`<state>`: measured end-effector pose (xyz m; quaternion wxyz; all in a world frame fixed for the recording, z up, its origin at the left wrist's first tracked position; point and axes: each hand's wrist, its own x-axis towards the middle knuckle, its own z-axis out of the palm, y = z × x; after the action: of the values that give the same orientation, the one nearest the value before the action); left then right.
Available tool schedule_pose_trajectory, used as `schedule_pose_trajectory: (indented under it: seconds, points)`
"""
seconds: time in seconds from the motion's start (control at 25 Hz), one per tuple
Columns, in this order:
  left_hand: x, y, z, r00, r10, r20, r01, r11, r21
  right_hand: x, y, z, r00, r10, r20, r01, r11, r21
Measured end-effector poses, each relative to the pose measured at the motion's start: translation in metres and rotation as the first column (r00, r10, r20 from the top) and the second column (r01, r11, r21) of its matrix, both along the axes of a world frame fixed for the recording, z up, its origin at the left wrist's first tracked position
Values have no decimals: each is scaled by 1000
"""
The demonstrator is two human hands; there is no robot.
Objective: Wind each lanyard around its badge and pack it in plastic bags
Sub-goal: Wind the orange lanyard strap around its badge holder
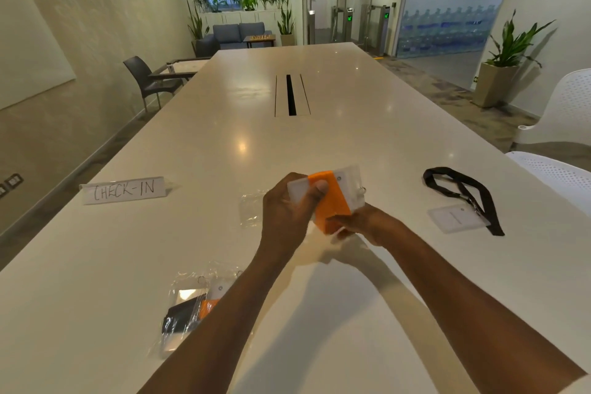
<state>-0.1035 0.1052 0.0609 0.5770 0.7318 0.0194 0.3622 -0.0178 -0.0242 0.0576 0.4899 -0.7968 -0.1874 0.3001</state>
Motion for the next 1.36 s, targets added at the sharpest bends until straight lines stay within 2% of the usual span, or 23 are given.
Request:
schedule_pose_trajectory:
  seconds: [0.08, 0.16, 0.32, 0.4, 0.6, 0.8, 1.04, 1.2, 1.28, 1.36]
  points:
    - [4, 7, -6, 998, 49, -38, -51, 998, -44, -6, 5, -11, 995, -78, 64, 73, 994, 76]
    - [8, 11, -13, 994, 81, -68, -86, 994, -72, -11, 6, -24, 994, -85, 75, 69, 979, 191]
    - [12, 14, -21, 985, 129, -112, -141, 984, -106, -25, 10, -42, 999, 8, -41, 9, 916, 401]
    - [13, 16, -23, 980, 147, -136, -164, 979, -120, -34, 13, -47, 997, 62, -55, -33, 900, 434]
    - [15, 25, -28, 964, 192, -182, -213, 972, -103, -45, 12, -51, 996, -10, 89, -18, 952, 305]
    - [18, 36, -40, 936, 269, -228, -295, 951, -91, -59, 9, -54, 969, -142, 202, 84, 959, 270]
    - [15, 31, -48, 914, 313, -260, -343, 936, -81, -80, 8, -58, 920, -143, 365, 71, 977, 203]
    - [15, 30, -48, 878, 376, -296, -399, 917, -21, -91, 0, -52, 898, -159, 410, 101, 982, 159]
    - [14, 29, -48, 856, 443, -267, -449, 892, 40, -95, -4, -47, 901, -147, 408, 100, 986, 134]
    - [10, 27, -48, 872, 436, -223, -437, 898, 48, -95, -7, -35, 914, -122, 388, 82, 990, 119]
